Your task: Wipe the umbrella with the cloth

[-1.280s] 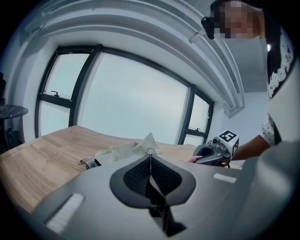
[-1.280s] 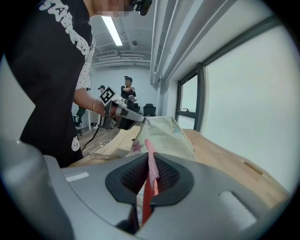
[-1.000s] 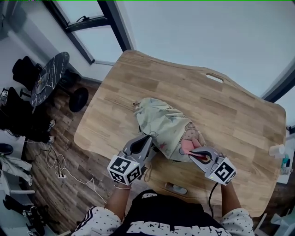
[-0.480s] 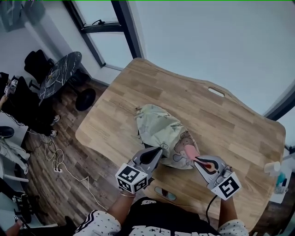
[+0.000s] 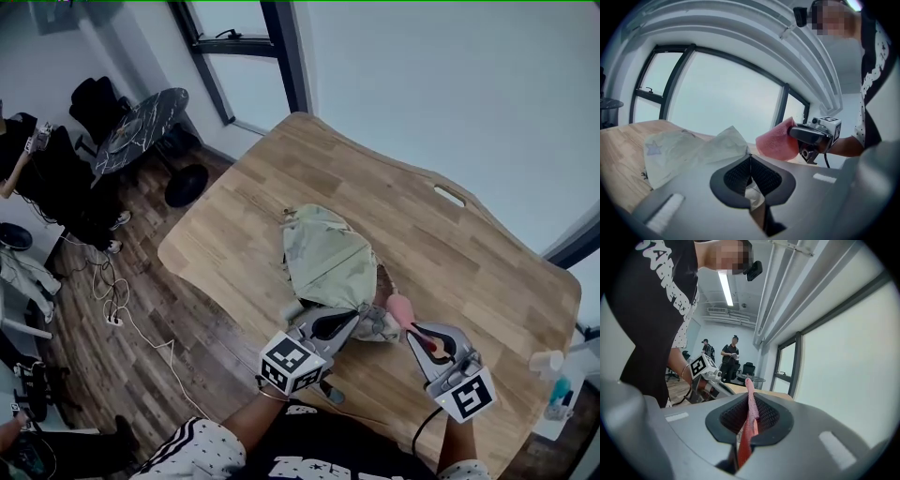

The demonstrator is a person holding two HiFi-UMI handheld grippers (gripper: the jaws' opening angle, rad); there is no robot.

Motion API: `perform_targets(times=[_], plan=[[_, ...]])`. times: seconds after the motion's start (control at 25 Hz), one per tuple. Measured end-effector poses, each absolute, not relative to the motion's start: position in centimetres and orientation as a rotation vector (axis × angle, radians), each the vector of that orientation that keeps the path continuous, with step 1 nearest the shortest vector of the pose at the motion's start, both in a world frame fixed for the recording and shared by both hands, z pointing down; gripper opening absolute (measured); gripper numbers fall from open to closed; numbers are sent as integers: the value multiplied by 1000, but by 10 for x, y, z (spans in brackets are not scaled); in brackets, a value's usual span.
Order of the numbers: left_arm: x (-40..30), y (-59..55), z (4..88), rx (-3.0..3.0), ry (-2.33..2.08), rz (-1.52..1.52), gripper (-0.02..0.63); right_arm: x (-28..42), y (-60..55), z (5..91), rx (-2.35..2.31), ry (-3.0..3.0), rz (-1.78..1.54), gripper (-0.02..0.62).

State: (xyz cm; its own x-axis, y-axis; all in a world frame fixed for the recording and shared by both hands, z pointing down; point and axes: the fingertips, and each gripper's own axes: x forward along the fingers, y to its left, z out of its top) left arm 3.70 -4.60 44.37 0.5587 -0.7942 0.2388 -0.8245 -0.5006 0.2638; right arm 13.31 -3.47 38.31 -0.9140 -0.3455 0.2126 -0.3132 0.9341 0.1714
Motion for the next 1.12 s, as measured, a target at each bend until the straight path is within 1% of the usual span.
perform_targets(times=[0.24, 0.48, 0.84, 1.12], plan=[[75, -40, 466, 2462, -1220, 165, 3, 148, -32, 382, 509, -2862, -231, 26], [94, -37, 491, 2444, -1172, 244, 3, 156, -29, 383, 517, -2870, -207, 26], [102, -32, 517, 2373, -1103, 342, 3, 146, -26, 382, 498, -2878, -189, 26], [99, -29, 521, 2364, -1037, 291, 3, 129, -31, 382, 546, -2917, -121, 26]])
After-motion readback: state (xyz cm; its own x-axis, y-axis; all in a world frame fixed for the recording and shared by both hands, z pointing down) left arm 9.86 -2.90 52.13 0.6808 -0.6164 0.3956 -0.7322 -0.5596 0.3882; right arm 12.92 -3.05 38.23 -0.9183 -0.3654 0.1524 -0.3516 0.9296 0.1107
